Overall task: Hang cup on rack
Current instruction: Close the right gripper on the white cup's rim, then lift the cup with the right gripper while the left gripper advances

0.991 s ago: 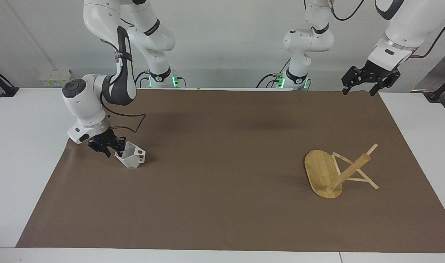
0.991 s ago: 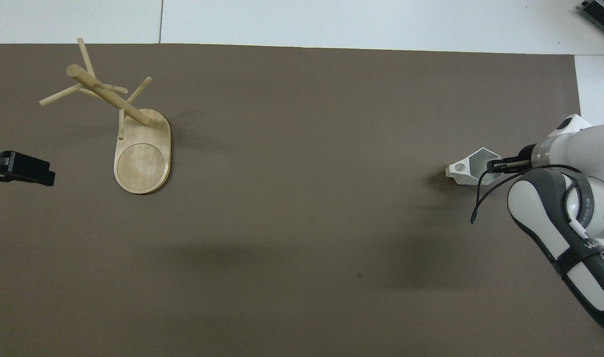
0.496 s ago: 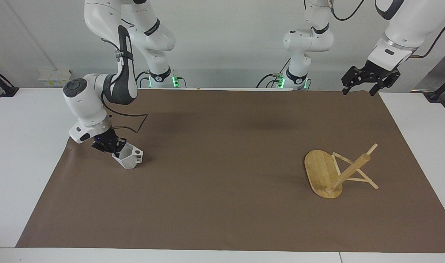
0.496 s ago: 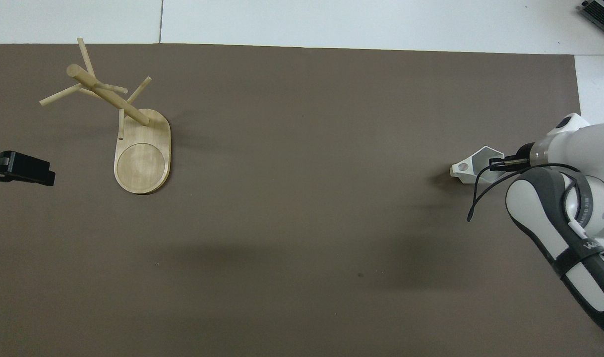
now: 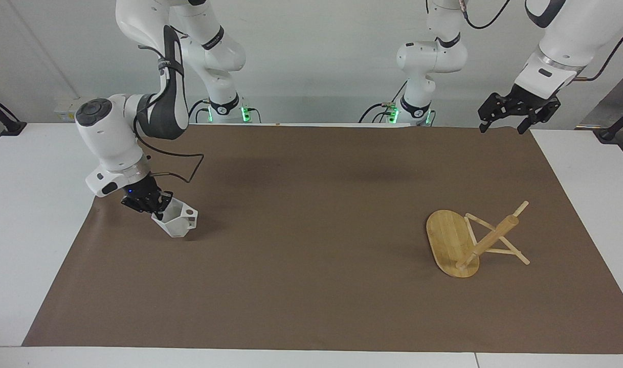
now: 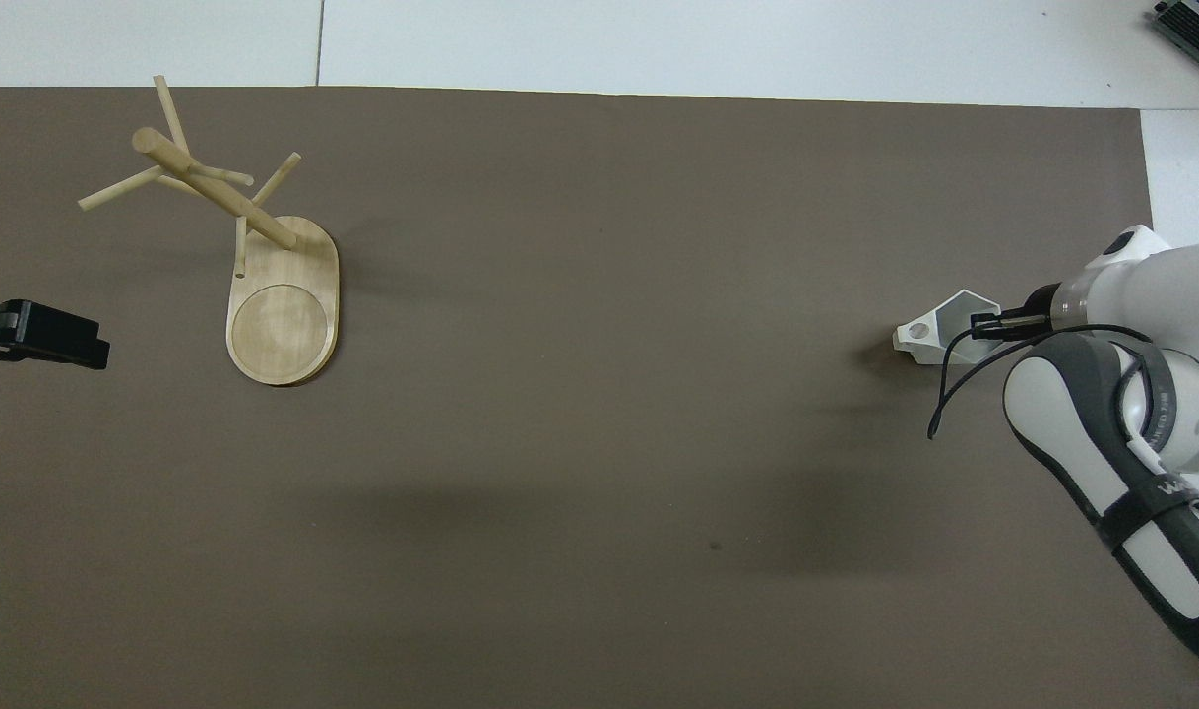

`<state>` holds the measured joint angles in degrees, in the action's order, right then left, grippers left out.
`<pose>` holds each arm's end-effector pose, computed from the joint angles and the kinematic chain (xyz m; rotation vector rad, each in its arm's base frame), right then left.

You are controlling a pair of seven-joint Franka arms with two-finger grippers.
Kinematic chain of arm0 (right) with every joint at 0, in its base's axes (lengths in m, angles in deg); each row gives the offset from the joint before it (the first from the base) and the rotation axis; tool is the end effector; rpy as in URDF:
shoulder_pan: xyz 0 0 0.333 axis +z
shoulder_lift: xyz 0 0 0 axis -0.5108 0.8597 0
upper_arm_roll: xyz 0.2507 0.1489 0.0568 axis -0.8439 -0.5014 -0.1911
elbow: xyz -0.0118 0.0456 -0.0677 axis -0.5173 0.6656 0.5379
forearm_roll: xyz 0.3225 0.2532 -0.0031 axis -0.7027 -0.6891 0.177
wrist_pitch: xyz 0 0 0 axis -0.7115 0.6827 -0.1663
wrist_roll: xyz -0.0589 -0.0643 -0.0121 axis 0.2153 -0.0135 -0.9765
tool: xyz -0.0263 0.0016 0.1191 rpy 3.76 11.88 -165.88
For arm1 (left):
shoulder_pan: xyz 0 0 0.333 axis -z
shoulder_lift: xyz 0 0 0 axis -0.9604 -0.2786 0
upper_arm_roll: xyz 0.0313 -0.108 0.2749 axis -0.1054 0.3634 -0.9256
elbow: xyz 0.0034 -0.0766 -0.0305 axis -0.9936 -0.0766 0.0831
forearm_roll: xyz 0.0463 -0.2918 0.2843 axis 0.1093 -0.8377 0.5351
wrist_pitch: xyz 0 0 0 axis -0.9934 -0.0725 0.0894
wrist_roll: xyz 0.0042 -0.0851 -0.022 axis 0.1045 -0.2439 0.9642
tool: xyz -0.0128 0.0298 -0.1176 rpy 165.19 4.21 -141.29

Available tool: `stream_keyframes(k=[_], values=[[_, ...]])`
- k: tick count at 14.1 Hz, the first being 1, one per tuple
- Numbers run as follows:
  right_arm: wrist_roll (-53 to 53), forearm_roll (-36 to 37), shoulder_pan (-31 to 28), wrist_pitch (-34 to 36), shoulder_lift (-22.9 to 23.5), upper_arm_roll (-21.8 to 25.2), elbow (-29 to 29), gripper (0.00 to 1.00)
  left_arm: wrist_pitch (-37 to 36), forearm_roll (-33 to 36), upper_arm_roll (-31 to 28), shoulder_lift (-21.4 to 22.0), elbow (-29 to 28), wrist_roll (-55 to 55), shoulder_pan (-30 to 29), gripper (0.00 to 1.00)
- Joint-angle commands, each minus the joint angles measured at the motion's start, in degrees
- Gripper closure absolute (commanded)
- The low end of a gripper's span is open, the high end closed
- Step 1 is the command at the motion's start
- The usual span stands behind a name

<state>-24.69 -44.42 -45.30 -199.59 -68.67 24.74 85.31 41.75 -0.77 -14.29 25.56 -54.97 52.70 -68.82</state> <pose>0.6202 -0.0674 0.3664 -3.1023 -0.0334 -0.2031 0.5438 -0.0346 0.6088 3.1160 -0.1374 -0.0740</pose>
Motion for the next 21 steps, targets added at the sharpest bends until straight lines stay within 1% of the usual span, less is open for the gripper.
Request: stream_keyframes(k=[1,3,4,7,9,11,13,15,17,19,20,21], values=[[-0.6,-4.2,0.1,5.1,0.0,-1.4,-4.1,1.00,-0.1,1.1,0.3,1.6,-1.6,0.5,-0.3,0.00],[-0.5,-9.6,0.2,9.4,0.0,-2.4,-7.3,1.00,-0.8,1.1,0.3,1.6,-1.4,0.9,0.0,0.00],[-0.6,-14.0,0.2,11.0,-0.2,-3.3,-8.5,1.00,-1.2,1.1,0.4,1.7,-1.5,0.7,0.5,0.00],[-0.7,-25.6,0.3,15.3,-0.7,-5.8,-10.2,1.00,1.0,1.1,0.8,1.6,-1.8,-0.8,0.7,0.00],[-0.7,-33.1,0.3,16.0,-1.2,-7.9,-10.3,1.00,3.8,0.3,0.9,1.9,-3.1,-7.7,0.3,0.00],[-2.2,-40.5,0.3,15.9,-1.5,-10.7,-10.3,1.00,7.7,-3.3,0.5,2.8,-5.7,-16.4,-0.1,0.00],[-6.4,-49.6,0.3,15.6,-1.6,-14.7,-10.7,1.00,11.7,-6.6,0.2,3.3,-7.6,-22.7,-0.5,0.00],[-8.9,-57.4,0.3,14.8,-1.7,-18.2,-11.2,1.00,13.3,-8.8,0.2,3.4,-8.1,-30.7,-0.6,0.00],[-9.7,-58.9,0.3,15.4,-1.9,-20.9,-12.4,1.00,14.1,-10.8,0.2,3.7,-9.0,-38.4,-0.6,0.00],[-9.4,-59.0,1.0,15.8,-1.6,-24.5,-12.9,1.00,13.7,-11.2,0.2,4.4,-10.1,-48.7,0.1,0.00],[-9.4,-59.2,1.1,15.8,-1.3,-26.3,-14.1,1.00,12.8,-11.3,0.3,4.7,-10.3,-52.6,0.4,0.00],[-9.7,-59.3,1.2,15.5,-1.1,-28.0,-14.8,1.00,13.3,-11.2,0.8,5.5,-12.0,-55.7,0.5,0.00]])
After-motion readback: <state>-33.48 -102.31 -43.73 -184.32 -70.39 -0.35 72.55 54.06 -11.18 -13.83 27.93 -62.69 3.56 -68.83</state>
